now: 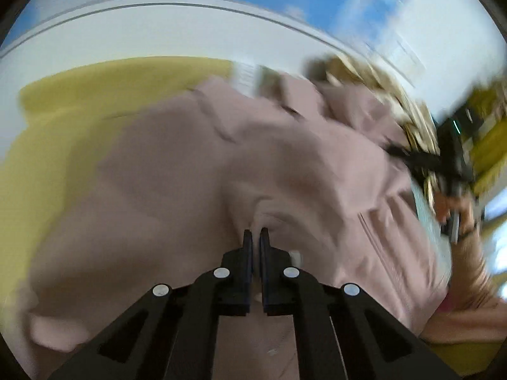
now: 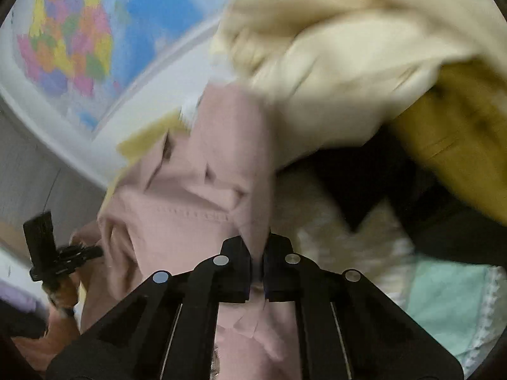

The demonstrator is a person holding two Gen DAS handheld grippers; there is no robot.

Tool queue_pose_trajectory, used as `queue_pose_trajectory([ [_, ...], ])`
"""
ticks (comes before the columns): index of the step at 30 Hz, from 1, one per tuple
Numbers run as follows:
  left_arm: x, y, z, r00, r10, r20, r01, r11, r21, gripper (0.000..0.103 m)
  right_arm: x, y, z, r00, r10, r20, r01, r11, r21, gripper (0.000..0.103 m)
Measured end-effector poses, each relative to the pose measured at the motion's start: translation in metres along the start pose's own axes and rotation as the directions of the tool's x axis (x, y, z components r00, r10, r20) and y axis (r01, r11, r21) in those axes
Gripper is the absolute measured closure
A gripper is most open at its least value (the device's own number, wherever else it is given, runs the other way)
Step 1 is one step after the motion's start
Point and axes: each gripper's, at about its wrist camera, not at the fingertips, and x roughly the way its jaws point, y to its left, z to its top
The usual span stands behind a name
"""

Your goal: Fold large clothes

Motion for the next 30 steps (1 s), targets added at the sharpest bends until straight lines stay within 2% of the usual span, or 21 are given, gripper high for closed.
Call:
queue_pose_trajectory([
  [1, -0.005, 0.012, 0.004, 0.999, 0.032, 0.003, -0.032, 0.999, -0.043, 0.097, -0.013, -0.006, 0.003, 0.999, -0.006, 0.035, 0.005, 1.0, 0.03, 0.099],
  [2, -0.01, 0.023, 0.007, 0.998, 0.07, 0.0, -0.069, 0.994, -0.079, 0.089, -0.018, -0.011, 0.006, 0.999, 0.001, 0.049, -0.004, 0.998, 0.056, 0.099],
  [4, -0.023, 0.037, 0.011, 0.99, 0.134, 0.041, -0.129, 0.986, -0.101, 0.087, -0.017, -0.02, 0.008, 1.0, -0.002, 0.02, 0.001, 0.998, 0.069, 0.099],
  [5, -0.03, 0.036, 0.01, 0.988, 0.138, 0.064, -0.132, 0.987, -0.089, 0.079, -0.014, -0.018, 0.005, 1.0, -0.021, 0.0, 0.021, 0.998, 0.059, 0.098],
  [6, -0.035, 0.029, 0.008, 0.99, 0.118, 0.082, -0.114, 0.992, -0.054, 0.067, -0.01, -0.016, 0.006, 0.999, -0.029, -0.013, 0.029, 0.998, 0.054, 0.093],
  [7, -0.04, 0.021, 0.004, 0.989, 0.102, 0.104, -0.101, 0.995, -0.013, 0.062, -0.008, -0.015, 0.002, 0.999, -0.04, -0.025, 0.041, 0.998, 0.053, 0.088],
  [8, -0.043, 0.01, 0.001, 0.988, 0.085, 0.126, -0.09, 0.995, 0.034, 0.052, -0.007, -0.013, 0.0, 0.999, -0.051, -0.019, 0.052, 0.997, 0.054, 0.084],
  [9, -0.042, -0.005, -0.006, 0.989, 0.071, 0.131, -0.086, 0.99, 0.11, 0.04, -0.013, -0.01, -0.002, 0.998, -0.059, 0.0, 0.059, 0.997, 0.048, 0.072],
  [10, -0.039, -0.017, -0.011, 0.989, 0.074, 0.124, -0.095, 0.981, 0.167, 0.038, -0.023, -0.007, -0.005, 0.997, -0.076, 0.032, 0.075, 0.996, 0.037, 0.057],
  [14, 0.005, -0.055, -0.021, 0.973, 0.22, 0.069, -0.23, 0.907, 0.354, 0.03, -0.04, 0.038, -0.012, 0.988, -0.098, 0.115, 0.11, 0.988, -0.106, 0.05],
  [16, 0.029, -0.05, -0.019, 0.959, 0.283, 0.017, -0.268, 0.886, 0.379, 0.03, -0.039, 0.07, -0.021, 0.991, -0.067, 0.113, 0.091, 0.97, -0.224, 0.037],
  [17, 0.04, -0.045, -0.017, 0.952, 0.306, -0.007, -0.28, 0.882, 0.379, 0.034, -0.037, 0.08, -0.024, 0.992, -0.059, 0.109, 0.086, 0.961, -0.264, 0.035],
  [18, 0.05, -0.039, -0.014, 0.95, 0.31, -0.028, -0.279, 0.888, 0.365, 0.051, -0.03, 0.093, -0.028, 0.994, -0.057, 0.098, 0.085, 0.945, -0.315, 0.035],
  [19, 0.054, -0.033, -0.012, 0.954, 0.296, -0.04, -0.264, 0.899, 0.349, 0.063, -0.021, 0.104, -0.032, 0.996, -0.049, 0.077, 0.074, 0.932, -0.355, 0.035],
  [20, 0.055, -0.029, -0.007, 0.96, 0.279, -0.034, -0.254, 0.911, 0.325, 0.084, -0.012, 0.111, -0.033, 0.997, -0.049, 0.064, 0.07, 0.925, -0.374, 0.036],
  [21, 0.054, -0.028, -0.004, 0.961, 0.275, -0.016, -0.256, 0.913, 0.319, 0.094, -0.002, 0.118, -0.035, 0.997, -0.056, 0.045, 0.069, 0.916, -0.394, 0.037],
  [22, 0.049, -0.028, 0.0, 0.959, 0.283, 0.019, -0.274, 0.91, 0.312, 0.096, 0.009, 0.124, -0.035, 0.998, -0.058, 0.017, 0.06, 0.912, -0.406, 0.042],
  [24, 0.036, -0.033, 0.011, 0.941, 0.321, 0.109, -0.339, 0.892, 0.297, 0.097, 0.02, 0.126, -0.035, 0.999, -0.047, -0.008, 0.039, 0.911, -0.411, 0.045],
  [28, 0.03, -0.028, 0.033, 0.93, 0.342, 0.138, -0.367, 0.891, 0.266, 0.095, 0.043, 0.151, -0.037, 0.999, -0.003, -0.039, -0.015, 0.897, -0.442, 0.044],
  [29, 0.037, -0.024, 0.038, 0.918, 0.374, 0.134, -0.397, 0.882, 0.254, 0.09, 0.05, 0.157, -0.037, 0.999, 0.005, -0.049, -0.027, 0.89, -0.456, 0.044],
  [30, 0.041, -0.022, 0.038, 0.918, 0.379, 0.114, -0.396, 0.883, 0.25, 0.074, 0.061, 0.164, -0.039, 0.998, 0.005, -0.068, -0.037, 0.882, -0.47, 0.045],
])
